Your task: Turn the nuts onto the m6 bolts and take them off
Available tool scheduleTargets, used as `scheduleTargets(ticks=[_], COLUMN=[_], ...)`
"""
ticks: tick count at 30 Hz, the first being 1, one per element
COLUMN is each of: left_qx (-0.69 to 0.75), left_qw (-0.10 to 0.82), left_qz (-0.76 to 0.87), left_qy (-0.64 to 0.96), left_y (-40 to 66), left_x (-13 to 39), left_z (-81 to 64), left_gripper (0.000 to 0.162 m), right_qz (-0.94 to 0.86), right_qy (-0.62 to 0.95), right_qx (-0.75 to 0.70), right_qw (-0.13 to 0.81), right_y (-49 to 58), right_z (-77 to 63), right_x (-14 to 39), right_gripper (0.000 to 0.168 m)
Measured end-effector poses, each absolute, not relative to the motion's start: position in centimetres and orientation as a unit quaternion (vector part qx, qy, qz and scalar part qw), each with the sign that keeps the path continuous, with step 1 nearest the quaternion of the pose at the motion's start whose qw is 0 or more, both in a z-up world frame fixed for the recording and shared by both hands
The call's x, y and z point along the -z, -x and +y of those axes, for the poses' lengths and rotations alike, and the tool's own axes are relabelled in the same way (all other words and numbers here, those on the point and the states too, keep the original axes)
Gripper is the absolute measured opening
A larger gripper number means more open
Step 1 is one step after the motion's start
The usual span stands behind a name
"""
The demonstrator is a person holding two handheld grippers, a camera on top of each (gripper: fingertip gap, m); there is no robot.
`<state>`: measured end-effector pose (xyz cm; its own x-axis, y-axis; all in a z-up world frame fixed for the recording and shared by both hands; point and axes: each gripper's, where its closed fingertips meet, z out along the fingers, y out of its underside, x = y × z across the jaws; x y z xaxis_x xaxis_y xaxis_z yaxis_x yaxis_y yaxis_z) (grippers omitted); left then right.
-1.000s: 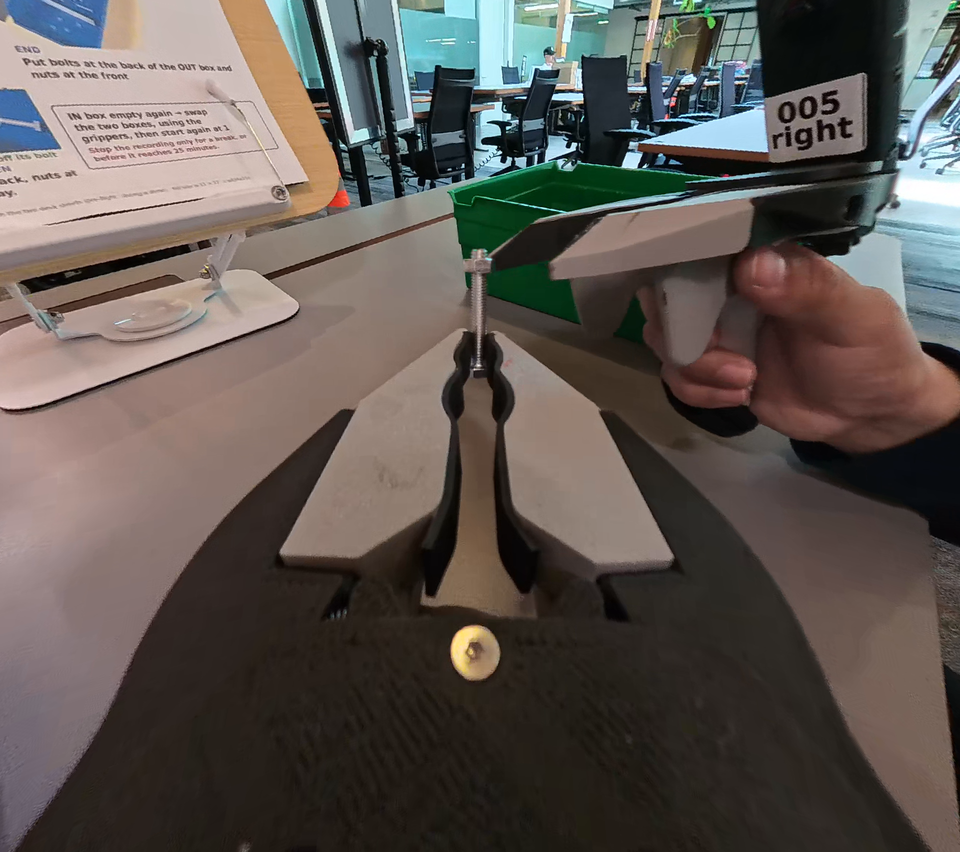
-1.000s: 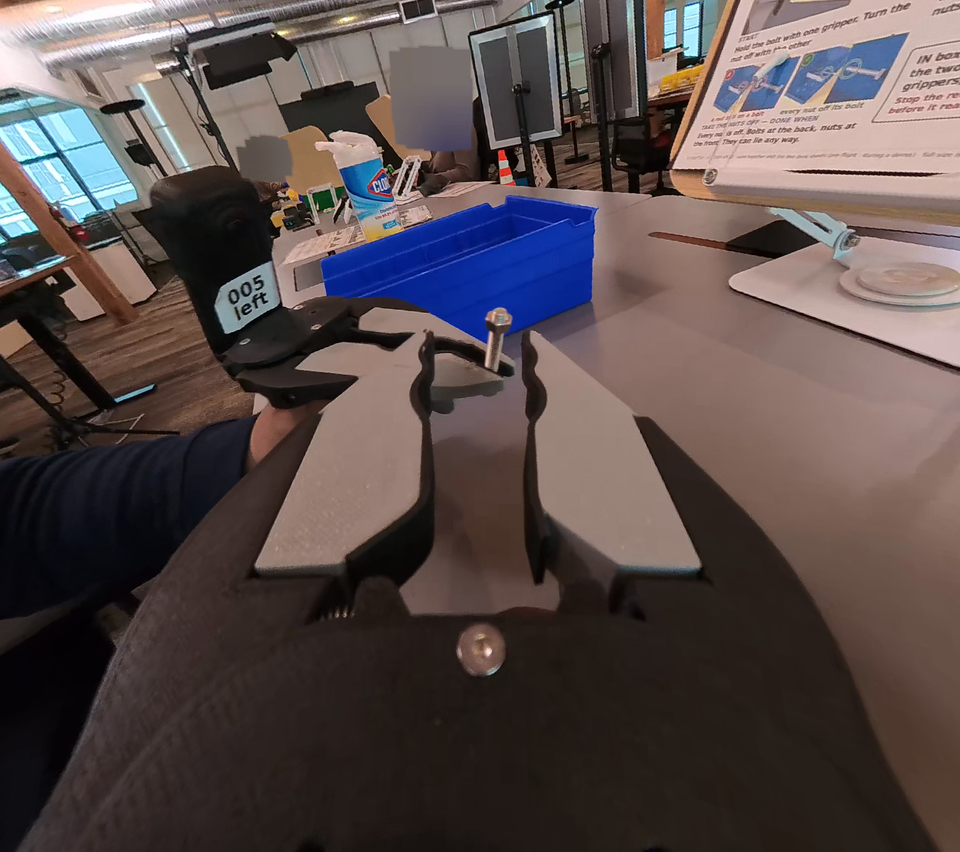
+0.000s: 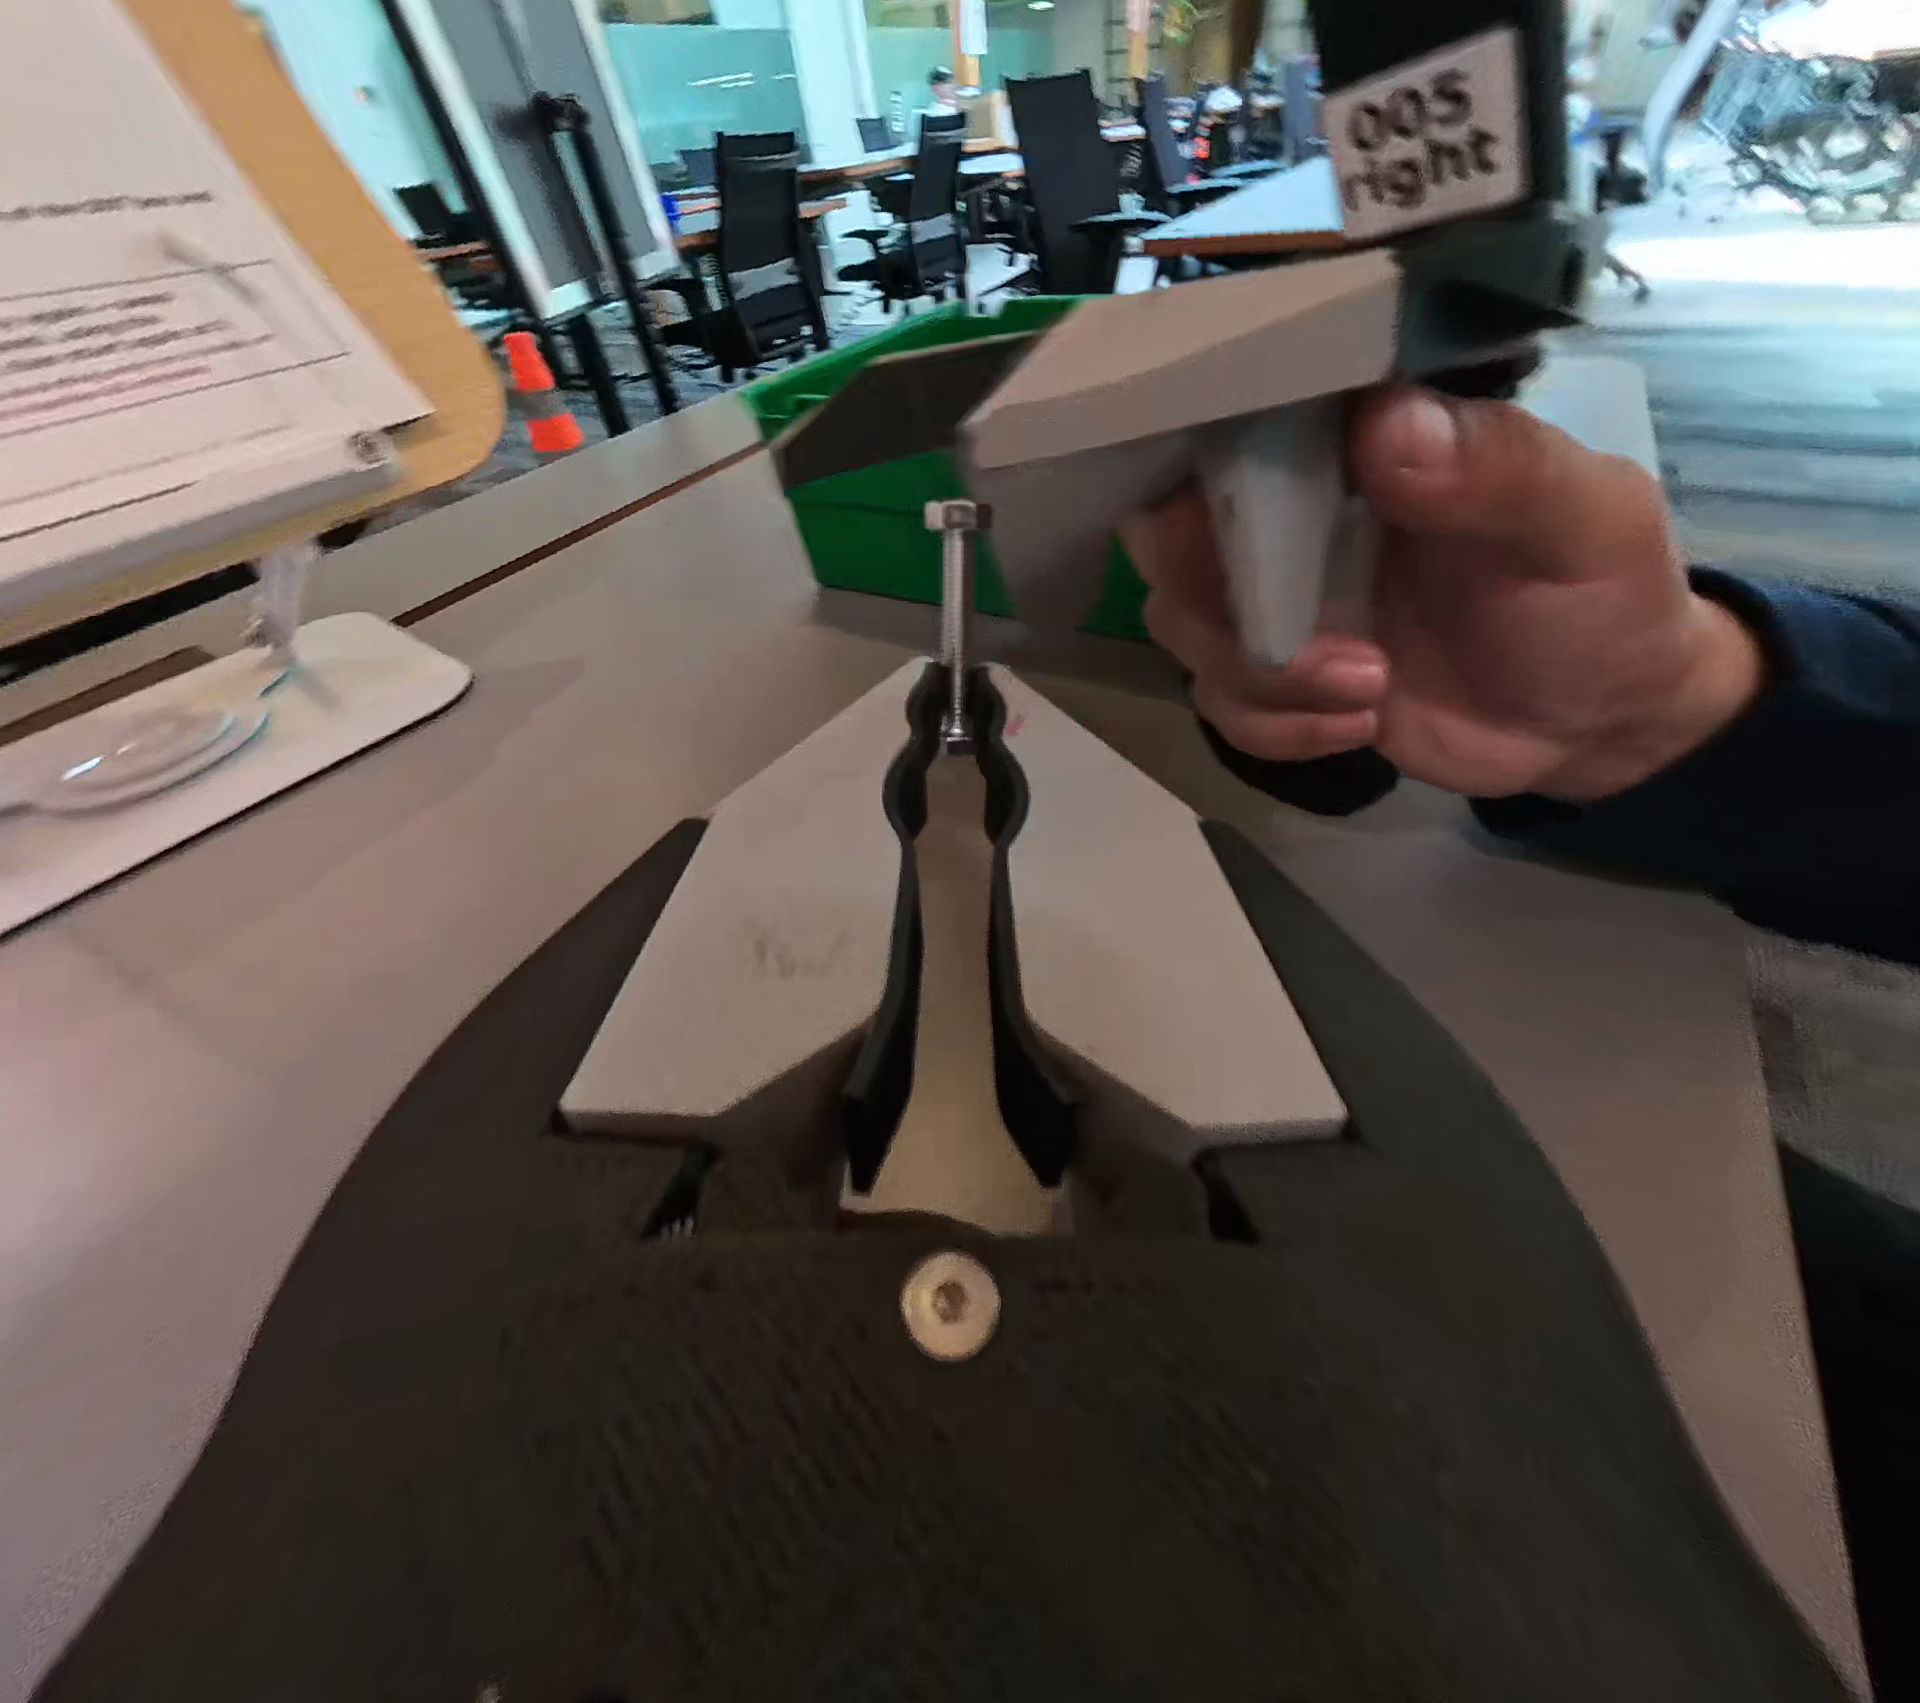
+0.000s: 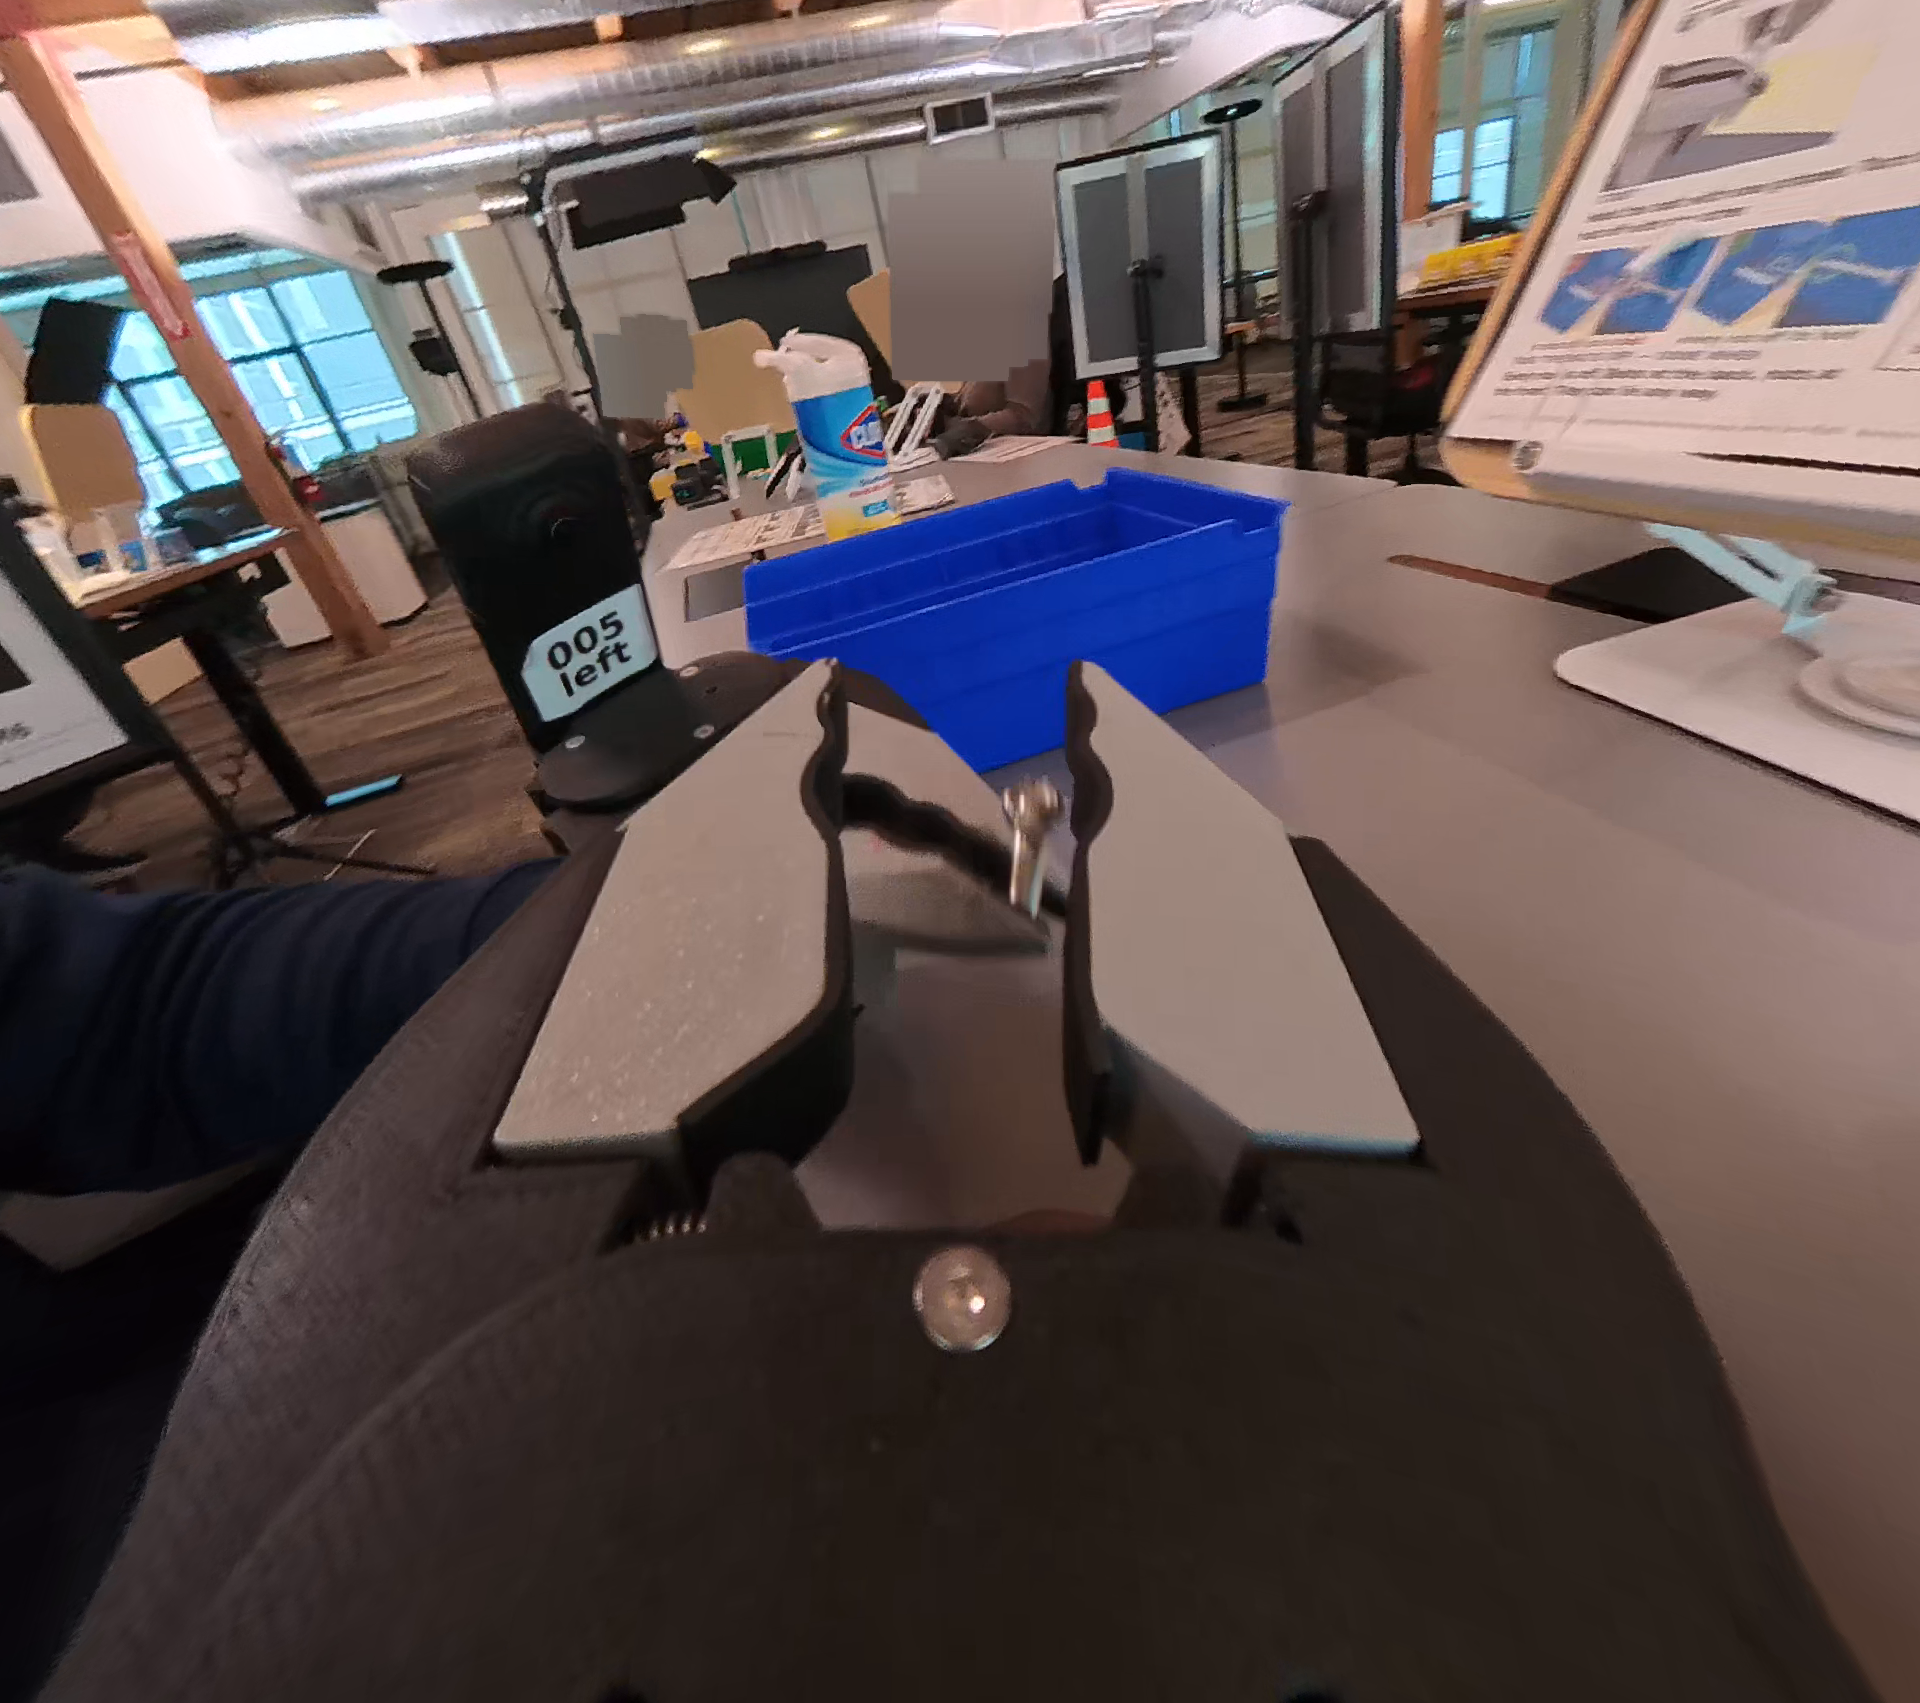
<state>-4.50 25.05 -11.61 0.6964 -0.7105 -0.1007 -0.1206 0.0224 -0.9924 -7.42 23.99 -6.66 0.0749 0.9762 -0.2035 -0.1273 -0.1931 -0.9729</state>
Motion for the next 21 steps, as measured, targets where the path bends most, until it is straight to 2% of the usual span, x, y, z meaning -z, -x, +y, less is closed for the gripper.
scheduleTargets(ticks=[6,15,21], left_qx=[0.207,0.198,0.189], left_qw=[0.659,0.647,0.649], left_qz=[0.235,0.350,0.306], left_qy=[0.684,0.648,0.670], left_y=[7.8,3.5,5.3], left_x=[11.2,11.9,11.9], left_z=[26.8,24.5,25.7], left_gripper=[0.002,0.003,0.003], right_qz=[-0.374,-0.409,-0.385], right_qy=[0.574,0.558,0.553], right_qx=[-0.544,-0.553,-0.546], right_qw=[0.484,0.464,0.498], right_y=[7.2,8.7,7.3], right_z=[25.4,23.5,24.7], right_x=[7.8,8.0,7.0], right_gripper=[0.037,0.042,0.040])
